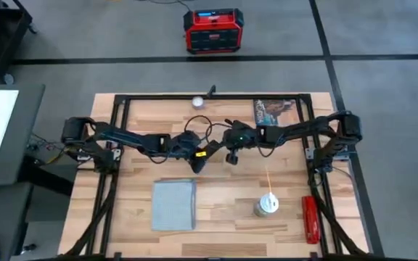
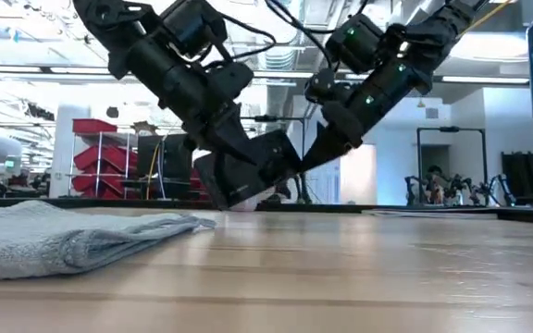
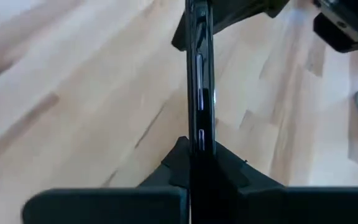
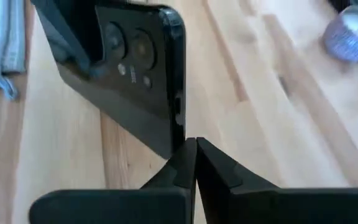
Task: Apply microfiber cloth
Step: Spray the back of the cellphone with the cleaning bottle
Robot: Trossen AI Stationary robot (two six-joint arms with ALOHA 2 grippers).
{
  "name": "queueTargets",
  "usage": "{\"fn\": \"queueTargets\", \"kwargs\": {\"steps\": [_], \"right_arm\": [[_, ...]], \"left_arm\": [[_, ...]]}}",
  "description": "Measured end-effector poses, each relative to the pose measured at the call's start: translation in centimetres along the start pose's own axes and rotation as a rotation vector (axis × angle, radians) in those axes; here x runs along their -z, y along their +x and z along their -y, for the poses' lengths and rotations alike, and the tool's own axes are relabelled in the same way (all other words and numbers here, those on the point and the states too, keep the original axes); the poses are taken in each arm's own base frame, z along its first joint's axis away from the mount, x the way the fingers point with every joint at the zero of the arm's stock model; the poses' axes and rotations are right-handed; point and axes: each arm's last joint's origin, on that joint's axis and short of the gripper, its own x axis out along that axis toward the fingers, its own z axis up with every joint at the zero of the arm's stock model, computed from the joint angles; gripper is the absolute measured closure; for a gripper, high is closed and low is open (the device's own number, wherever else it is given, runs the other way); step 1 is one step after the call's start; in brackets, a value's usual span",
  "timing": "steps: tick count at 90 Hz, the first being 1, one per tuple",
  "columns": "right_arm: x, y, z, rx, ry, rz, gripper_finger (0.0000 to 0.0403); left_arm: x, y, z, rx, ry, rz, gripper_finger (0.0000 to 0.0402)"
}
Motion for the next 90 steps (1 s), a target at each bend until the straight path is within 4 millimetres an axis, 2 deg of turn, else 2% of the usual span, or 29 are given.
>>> {"fn": "queueTargets", "kwargs": {"steps": [26, 40, 47, 90], "right_arm": [[0.5, 0.2, -0.1, -0.003, 0.024, -0.043, 0.0403], [0.9, 0.3, -0.4, -0.050, 0.029, -0.076, 0.0403], [0.8, 0.2, -0.7, -0.055, 0.025, -0.071, 0.0403], [0.0, 0.2, -0.3, -0.030, 0.017, -0.005, 0.0403]], "left_arm": [[-0.6, -0.2, 0.3, 0.026, 0.016, 0.058, 0.0398], [-2.6, -1.9, 0.5, 0.013, 0.015, 0.193, 0.0398], [-2.9, -2.4, 0.4, 0.007, 0.021, 0.204, 0.0398], [-0.8, 0.3, 1.1, 0.035, -0.037, 0.127, 0.0398]]}}
